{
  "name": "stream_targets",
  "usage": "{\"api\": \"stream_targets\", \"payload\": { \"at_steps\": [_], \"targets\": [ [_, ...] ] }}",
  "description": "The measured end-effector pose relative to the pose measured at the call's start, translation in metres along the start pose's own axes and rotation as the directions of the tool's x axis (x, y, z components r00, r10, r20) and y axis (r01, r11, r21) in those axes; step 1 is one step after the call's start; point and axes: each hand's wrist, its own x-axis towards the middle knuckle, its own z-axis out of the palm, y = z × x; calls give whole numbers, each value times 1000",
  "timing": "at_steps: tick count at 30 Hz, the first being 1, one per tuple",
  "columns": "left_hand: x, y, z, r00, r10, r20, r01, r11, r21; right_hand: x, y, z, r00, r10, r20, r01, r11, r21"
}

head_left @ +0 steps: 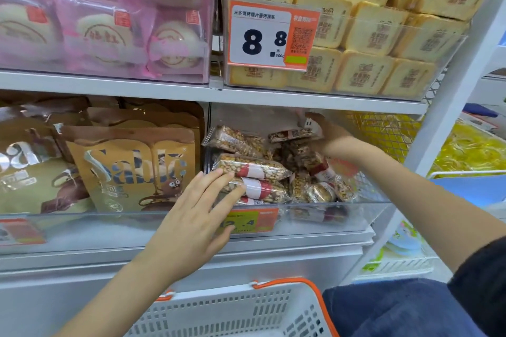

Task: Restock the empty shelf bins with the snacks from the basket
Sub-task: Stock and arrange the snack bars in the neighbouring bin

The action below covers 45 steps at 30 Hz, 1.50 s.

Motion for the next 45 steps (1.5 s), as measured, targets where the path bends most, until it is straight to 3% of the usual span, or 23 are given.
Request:
{"api": "stream_targets", "payload": {
  "at_steps": [4, 8, 13, 16, 23, 28, 30, 33, 37, 39, 45],
  "targets": [
    [10, -5, 6, 999, 26, -23, -25, 999, 43, 32, 15, -1, 988, -11, 154, 22, 997, -72],
    [17, -12, 11, 999, 50, -18, -50, 998, 36, 66, 18, 4, 920, 92, 380, 55, 932, -358],
    [18, -10, 11, 999, 36, -12, -36, 999, 9, 83, 18, 36, 976, 89, 197, 28, 851, -525],
    [19, -8, 9, 1000, 17, -2, -17, 1000, -2, 82, 22, 49, 985, 108, 133, -35, 887, -461],
    [19, -7, 8, 1000, 7, -7, -7, 1000, -10, 60, 25, 37, 1000, -10, 17, 15, 938, -347],
    [19, -6, 7, 1000, -7, 12, 7, 1000, -3, 45, -3, 26, 942, -200, -268, 99, 932, -348],
    [20, -4, 6, 1000, -15, 22, 15, 1000, -6, 47, -30, 27, 934, -202, -295, 112, 949, -296],
    [19, -2, 3, 998, -40, 46, 41, 999, -30, 52, -79, 42, 962, -162, -219, 134, 981, -140],
    [18, -3, 2, 998, -38, 59, 40, 999, -35, 60, -112, 70, 971, -193, 145, 205, 976, -75],
    [17, -5, 2, 997, -30, 67, 32, 999, -29, 70, -104, 70, 949, -183, 257, 201, 979, -43],
    [19, -4, 3, 998, -19, 59, 20, 999, -24, 67, -75, 50, 920, -284, 268, 270, 959, 88]
  ]
}}
